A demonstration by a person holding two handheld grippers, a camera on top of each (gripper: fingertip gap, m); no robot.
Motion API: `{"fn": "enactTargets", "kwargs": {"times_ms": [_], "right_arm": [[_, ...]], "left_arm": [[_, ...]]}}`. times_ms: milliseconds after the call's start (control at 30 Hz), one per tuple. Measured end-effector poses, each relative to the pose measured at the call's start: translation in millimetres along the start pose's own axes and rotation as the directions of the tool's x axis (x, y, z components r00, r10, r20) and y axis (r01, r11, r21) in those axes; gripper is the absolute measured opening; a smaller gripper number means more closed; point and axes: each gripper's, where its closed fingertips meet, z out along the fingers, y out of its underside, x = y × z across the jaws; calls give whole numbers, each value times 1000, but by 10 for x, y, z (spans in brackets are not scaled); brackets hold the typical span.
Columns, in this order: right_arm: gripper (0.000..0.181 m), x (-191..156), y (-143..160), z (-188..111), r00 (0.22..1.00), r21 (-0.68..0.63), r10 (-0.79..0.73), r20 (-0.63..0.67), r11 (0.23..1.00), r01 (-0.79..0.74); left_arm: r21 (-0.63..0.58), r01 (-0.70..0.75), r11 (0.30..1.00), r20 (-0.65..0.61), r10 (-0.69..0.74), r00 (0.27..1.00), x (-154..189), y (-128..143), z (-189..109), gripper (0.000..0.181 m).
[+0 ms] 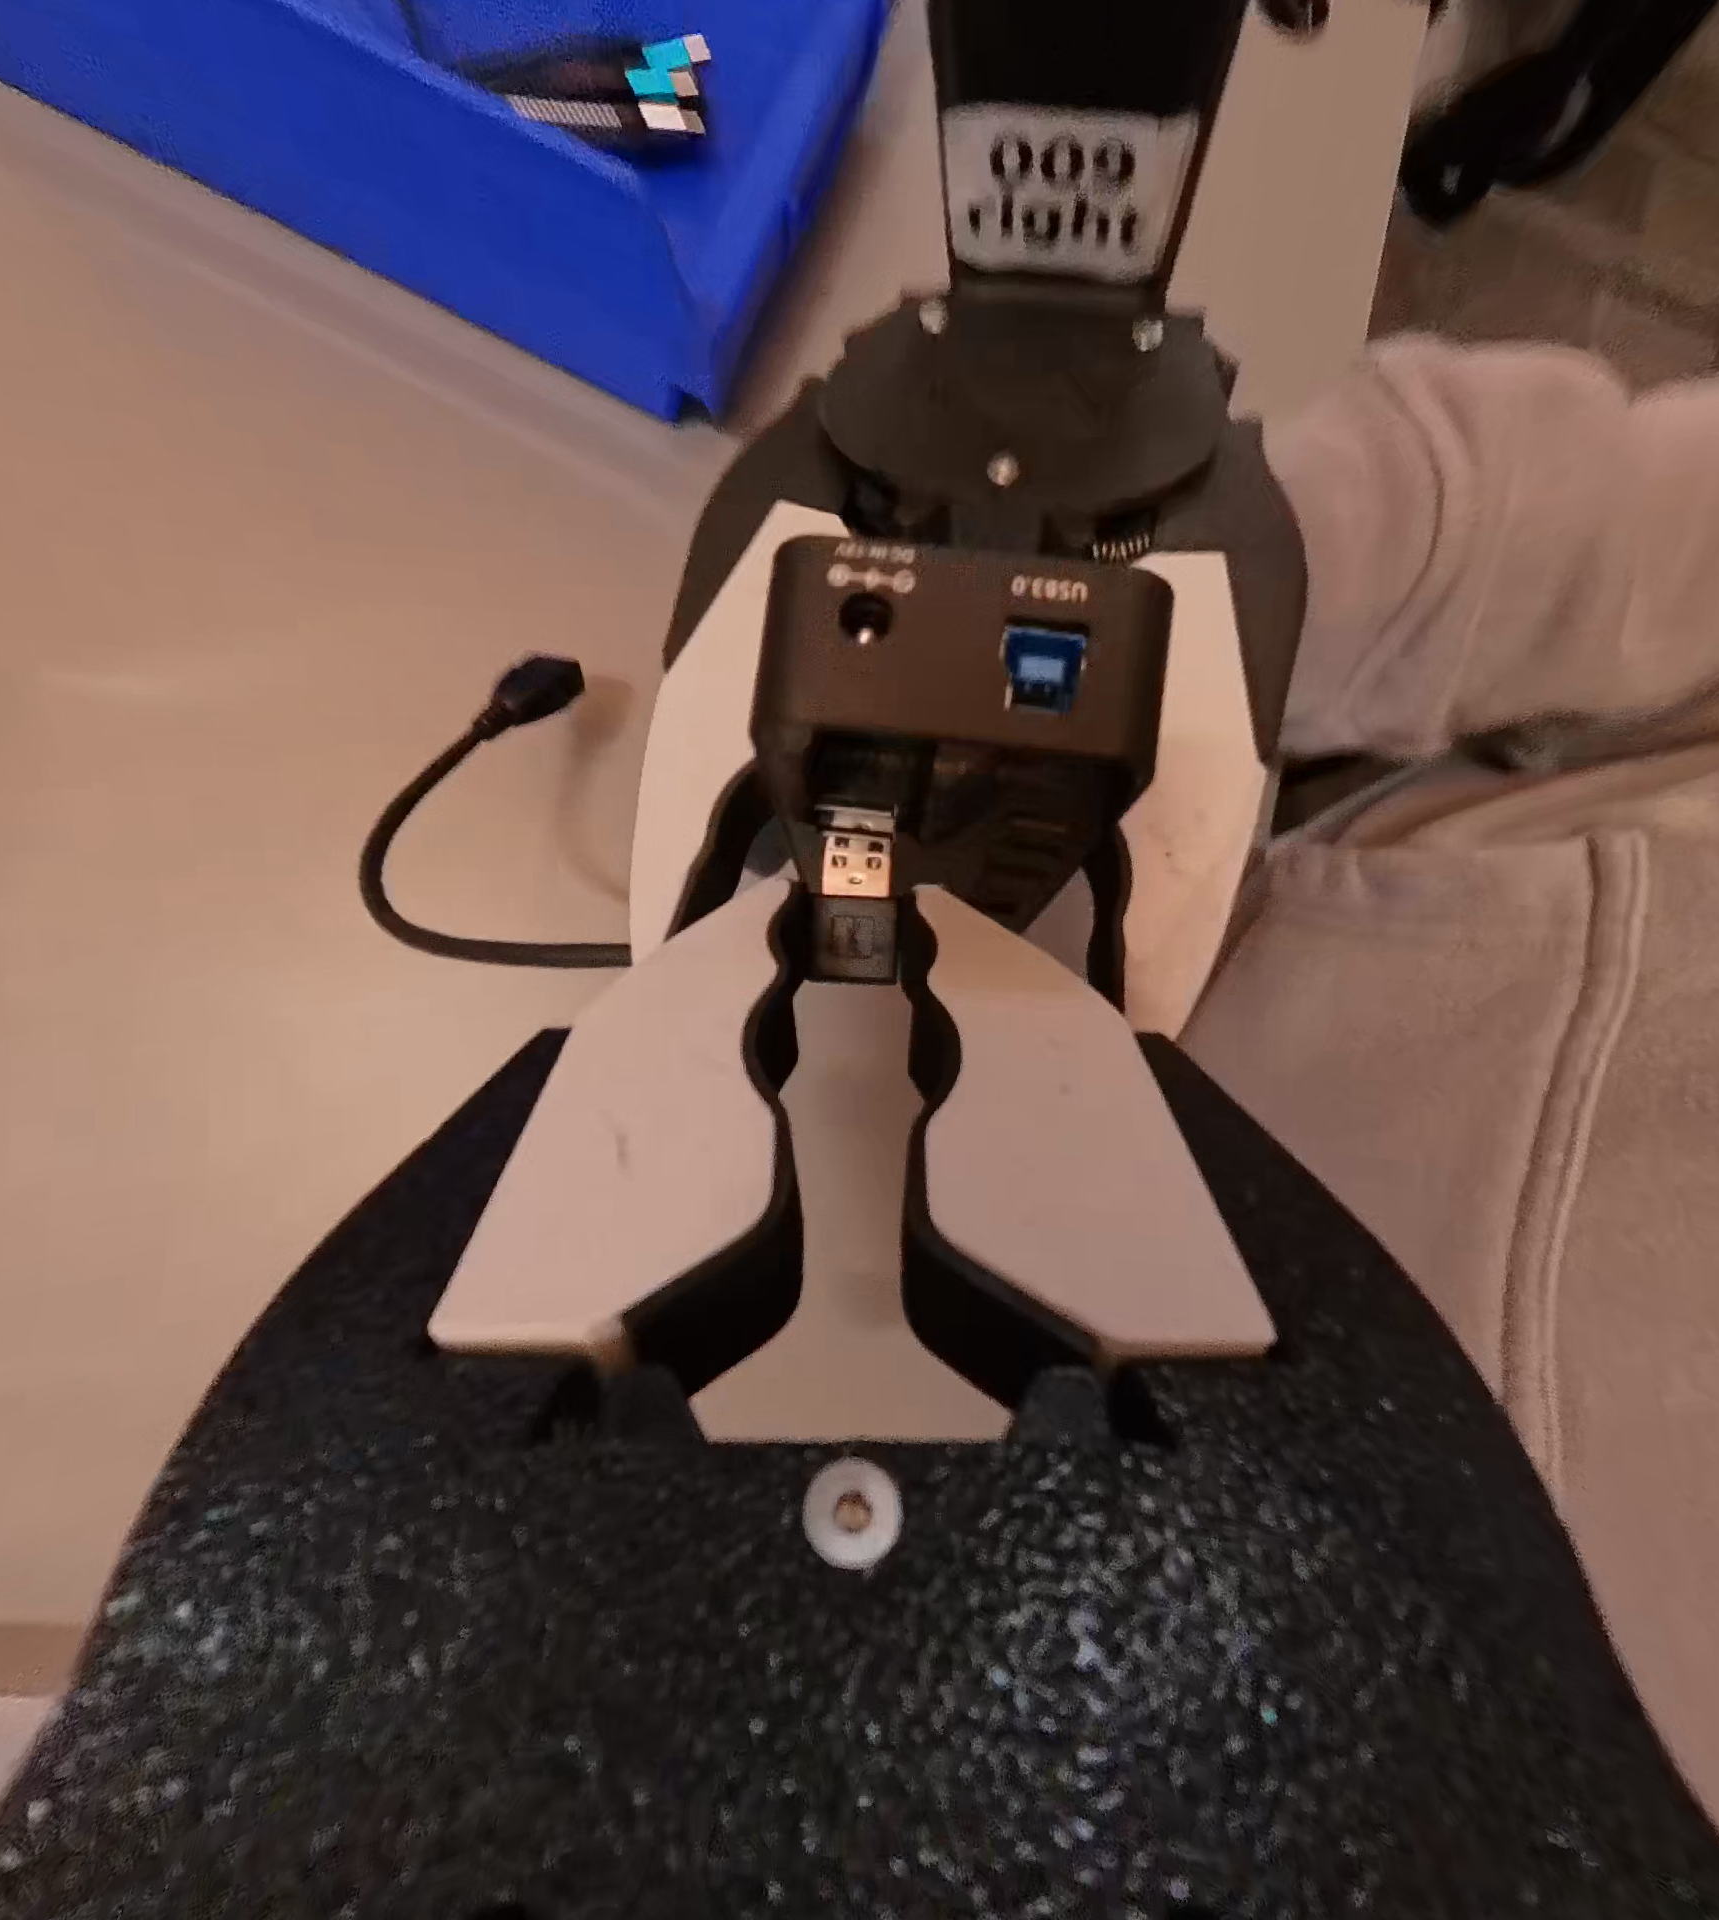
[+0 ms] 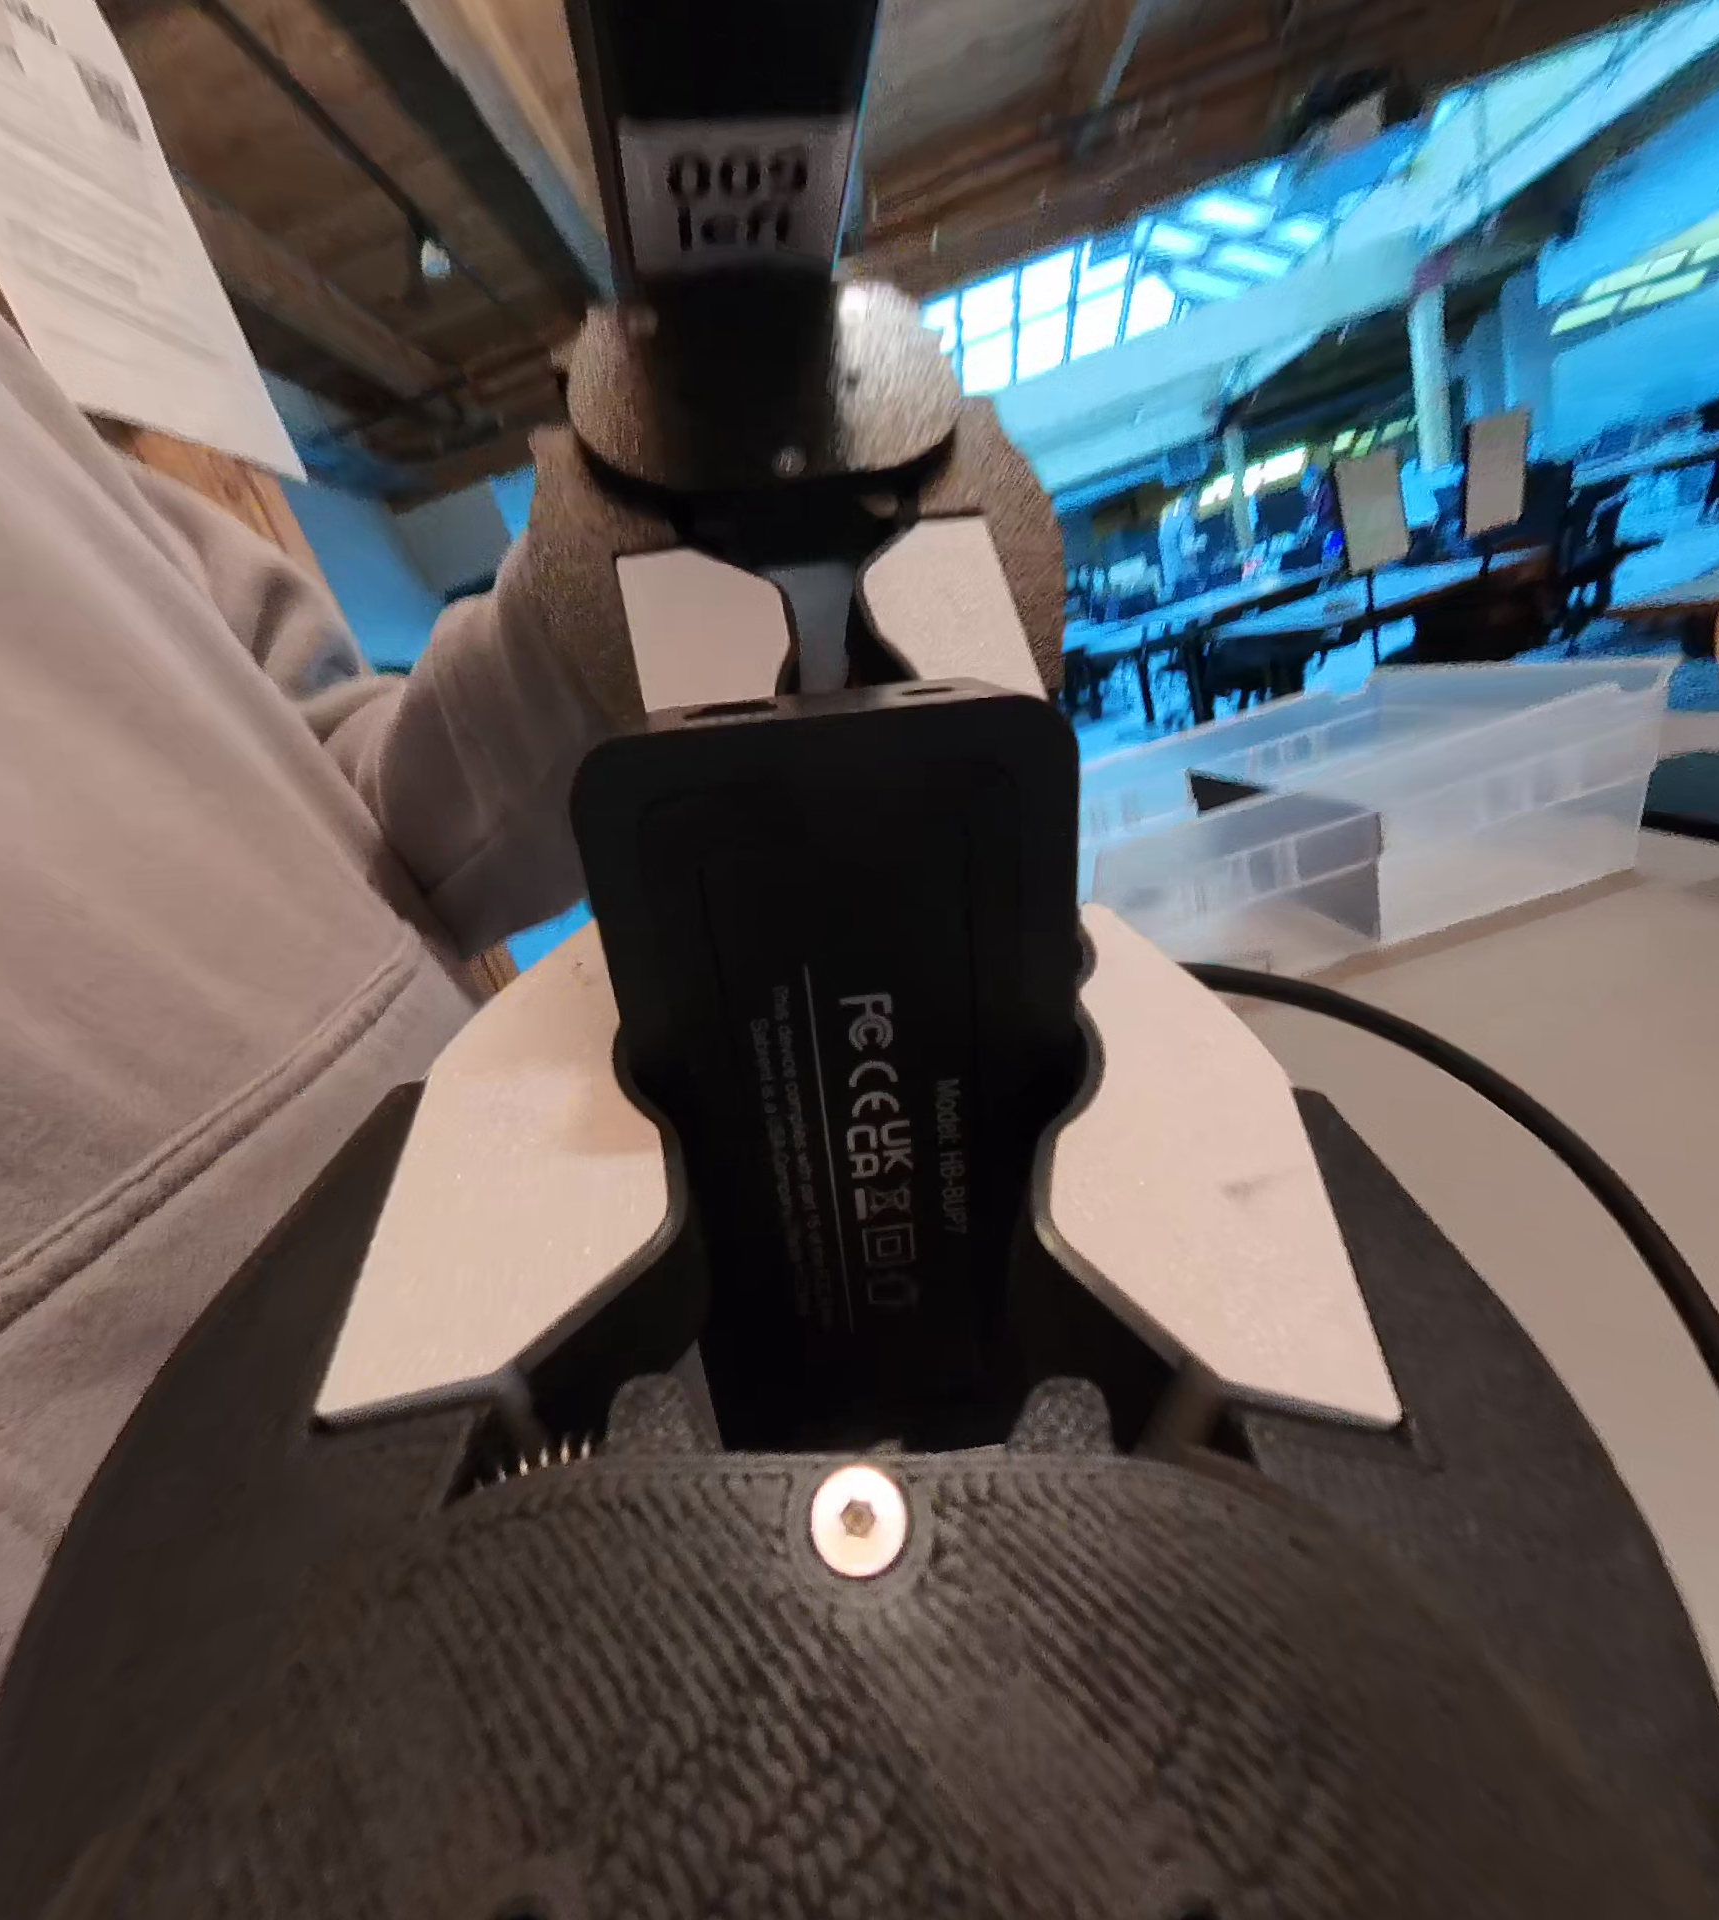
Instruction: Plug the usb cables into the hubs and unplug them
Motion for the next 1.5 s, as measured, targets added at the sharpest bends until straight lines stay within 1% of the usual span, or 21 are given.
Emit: {"fn": "enactTargets", "kwargs": {"times_ms": [67, 133, 167, 200, 233, 300, 333, 400, 433, 467, 500, 667, 700, 767, 900, 1067, 1167, 1233, 1300, 1367, 1500], "right_arm": [[73, -5, -88, 14, 1000, 60, -4, -2, 998, 4], [73, 21, -110, 5, 998, 38, -53, -43, 998, 55], [73, 21, -113, -11, 996, 16, -77, -51, 997, 78], [72, 35, -135, -30, 993, 8, -98, -70, 995, 99], [72, 36, -168, -48, 990, 12, -118, -82, 993, 120], [73, 38, -230, -70, 983, 18, -152, -103, 988, 154], [72, 37, -257, -75, 979, 26, -169, -112, 985, 173], [72, 23, -265, -61, 975, 21, -191, -109, 981, 195], [73, 14, -254, -47, 973, 12, -205, -105, 978, 208], [73, -4, -231, -29, 971, -3, -221, -94, 975, 221], [73, -7, -208, -12, 968, -20, -235, -92, 972, 234], [74, -40, -113, 52, 957, -79, -281, -71, 958, 275], [74, -35, -96, 58, 955, -91, -288, -74, 955, 281], [74, -42, -64, 68, 956, -104, -285, -62, 955, 278], [74, -4, -58, 64, 953, -100, -289, -89, 955, 280], [73, -33, -78, 53, 960, -62, -270, -80, 962, 265], [73, -2, -52, 77, 962, -65, -256, -91, 966, 251], [73, -3, -78, 94, 965, -41, -247, -91, 969, 245], [73, 39, -67, 93, 962, -47, -249, -111, 968, 245], [73, 59, -66, 92, 970, -27, -218, -104, 976, 217], [73, 70, -25, 80, 970, -42, -221, -100, 975, 218]], "left_arm": [[87, 52, 995, 12, -54, 998, -14, -68, -107, 16], [204, 149, 968, 38, -160, 986, -99, -116, -262, 21], [265, 222, 938, 27, -237, 971, -142, -117, -329, 23], [314, 311, 897, -20, -321, 947, -160, -99, -372, 27], [341, 410, 846, -96, -403, 910, -155, -66, -389, 31], [363, 604, 710, -285, -532, 797, -144, -16, -382, 36], [358, 692, 627, -397, -569, 720, -135, -16, -372, 36], [279, 835, 474, -627, -569, 532, -73, -69, -382, 29], [226, 874, 430, -698, -555, 453, -47, -88, -375, 27], [182, 890, 418, -726, -553, 409, -25, -81, -335, 25], [159, 891, 426, -732, -555, 396, -2, -64, -285, 25], [129, 895, 427, -744, -555, 372, 33, -77, -212, 28], [123, 897, 424, -743, -559, 367, 26, -72, -198, 26], [122, 905, 407, -753, -556, 352, 8, -73, -195, 9], [137, 902, 409, -741, -562, 368, -3, -72, -174, 8], [98, 921, 377, -770, -558, 310, 26, -81, -178, 8], [123, 916, 381, -745, -574, 339, 17, -78, -146, 8], [136, 927, 349, -749, -576, 327, -2, -103, -146, 8], [164, 929, 332, -733, -589, 340, -38, -95, -123, 8], [164, 934, 318, -735, -591, 331, -56, -90, -114, 8], [172, 928, 331, -721, -600, 347, -61, -64, -80, 8]]}}
